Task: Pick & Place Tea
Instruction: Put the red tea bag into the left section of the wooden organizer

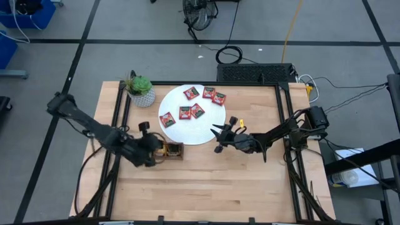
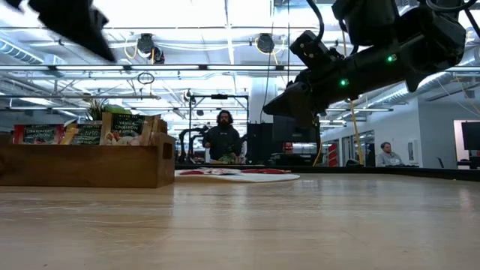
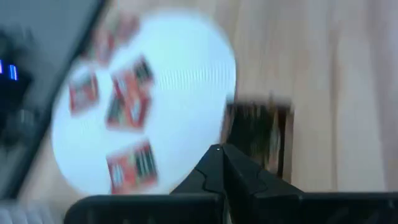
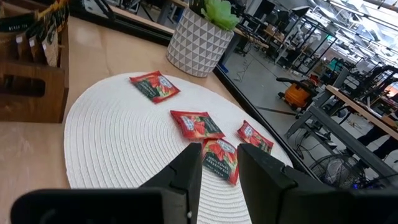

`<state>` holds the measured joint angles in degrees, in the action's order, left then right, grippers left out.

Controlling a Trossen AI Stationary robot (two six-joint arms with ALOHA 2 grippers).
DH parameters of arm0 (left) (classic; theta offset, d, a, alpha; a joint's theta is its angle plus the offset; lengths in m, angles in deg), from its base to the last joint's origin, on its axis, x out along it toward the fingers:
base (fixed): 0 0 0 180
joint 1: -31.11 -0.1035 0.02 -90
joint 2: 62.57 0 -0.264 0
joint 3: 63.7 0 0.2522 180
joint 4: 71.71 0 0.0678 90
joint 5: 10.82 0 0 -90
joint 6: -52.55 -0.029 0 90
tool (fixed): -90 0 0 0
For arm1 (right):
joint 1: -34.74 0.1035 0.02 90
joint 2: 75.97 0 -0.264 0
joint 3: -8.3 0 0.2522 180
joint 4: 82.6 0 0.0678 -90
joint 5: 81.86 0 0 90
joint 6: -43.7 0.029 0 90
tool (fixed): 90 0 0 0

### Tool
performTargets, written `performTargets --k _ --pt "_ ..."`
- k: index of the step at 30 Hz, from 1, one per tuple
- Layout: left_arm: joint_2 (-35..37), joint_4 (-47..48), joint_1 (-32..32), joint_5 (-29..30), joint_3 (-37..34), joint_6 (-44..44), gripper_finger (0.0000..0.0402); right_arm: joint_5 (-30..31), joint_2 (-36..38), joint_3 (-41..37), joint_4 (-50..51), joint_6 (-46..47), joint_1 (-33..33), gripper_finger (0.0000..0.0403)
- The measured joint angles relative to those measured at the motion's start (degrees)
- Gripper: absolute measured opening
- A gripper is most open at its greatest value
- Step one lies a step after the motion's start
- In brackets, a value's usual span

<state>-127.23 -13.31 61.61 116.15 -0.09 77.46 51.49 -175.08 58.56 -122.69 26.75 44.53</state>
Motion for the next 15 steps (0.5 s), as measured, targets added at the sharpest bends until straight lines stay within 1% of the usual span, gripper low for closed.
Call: performTargets --k 3,5,6,7,8,11,12,13,14,15 --pt "7.11 -7.99 -0.31 0.65 -2.27 -10.00 0.0021 0.00 0.00 0.00 0.14 0.00 -0.09 0.0089" --pt "12.08 -13.60 -0.83 -0.24 -4.69 -16.13 0.0033 -0.22 0.00 0.00 0.16 0.18 -0.08 0.0089" --pt "14.51 -15.90 -1.28 -0.93 -6.16 -18.52 0.0039 -1.61 0.00 0.00 0.19 0.76 -0.12 0.0089" --pt "16.64 -17.78 -1.78 -1.08 -7.78 -20.17 0.0044 -4.42 0.00 0.00 0.16 1.57 -0.35 0.0089" --pt "18.50 -19.42 -2.36 -1.07 -9.34 -21.16 0.0049 -9.55 0.00 0.00 0.14 2.60 -0.66 0.0089" --pt "23.24 -20.94 -4.22 -0.48 -13.47 -22.13 0.0060 -28.78 -0.04 0.00 -2.39 5.94 -2.75 0.0089" --pt "24.47 -20.93 -4.83 -0.38 -14.52 -22.25 0.0063 -32.90 -0.04 0.04 -3.58 6.98 -3.48 0.0089" --pt "25.61 -20.98 -5.51 -0.23 -15.42 -22.26 0.0065 -34.18 -0.04 0.15 -4.48 7.83 -4.20 0.0089" --pt "26.49 -21.32 -6.12 0.00 -16.28 -22.25 0.0066 -33.60 -0.03 0.22 -4.88 8.27 -4.90 0.0089" --pt "27.17 -22.18 -6.68 0.36 -17.04 -22.23 0.0066 -31.53 -0.02 0.23 -4.84 8.34 -5.60 0.0089"
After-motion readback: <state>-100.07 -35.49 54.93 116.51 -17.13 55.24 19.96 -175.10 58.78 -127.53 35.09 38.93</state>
